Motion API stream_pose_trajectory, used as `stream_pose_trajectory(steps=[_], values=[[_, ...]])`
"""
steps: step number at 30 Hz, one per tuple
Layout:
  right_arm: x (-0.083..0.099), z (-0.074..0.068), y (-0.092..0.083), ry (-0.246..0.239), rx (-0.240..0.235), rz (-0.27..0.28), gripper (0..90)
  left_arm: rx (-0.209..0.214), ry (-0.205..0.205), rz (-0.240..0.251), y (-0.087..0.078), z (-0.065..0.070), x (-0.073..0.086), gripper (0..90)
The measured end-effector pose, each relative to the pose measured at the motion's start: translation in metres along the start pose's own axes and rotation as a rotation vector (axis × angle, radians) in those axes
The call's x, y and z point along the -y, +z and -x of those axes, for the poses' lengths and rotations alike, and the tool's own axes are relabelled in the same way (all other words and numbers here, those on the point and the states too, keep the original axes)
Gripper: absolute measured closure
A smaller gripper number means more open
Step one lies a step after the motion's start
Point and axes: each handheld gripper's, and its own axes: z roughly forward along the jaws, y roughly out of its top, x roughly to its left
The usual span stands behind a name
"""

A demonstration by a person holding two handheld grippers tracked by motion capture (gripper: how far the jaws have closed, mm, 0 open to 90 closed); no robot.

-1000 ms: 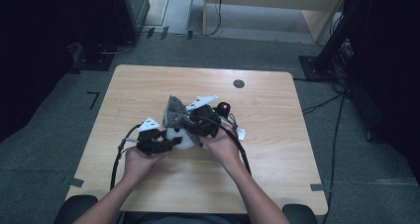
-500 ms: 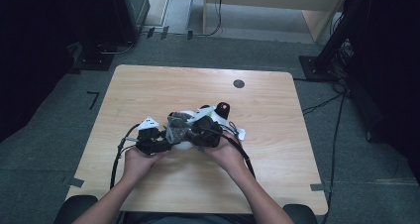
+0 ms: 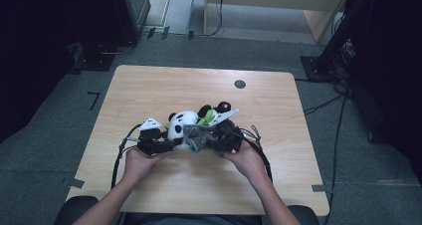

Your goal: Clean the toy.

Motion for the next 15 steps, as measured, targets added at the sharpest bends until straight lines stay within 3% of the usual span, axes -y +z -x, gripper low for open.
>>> stream_pose_trajectory(steps=[15], values=[[-0.001,0.015,-0.025,0.058,0.064,0.06,78.3,-0.006,0.021,-0.007,0.001,0.003,0.0,44.8]])
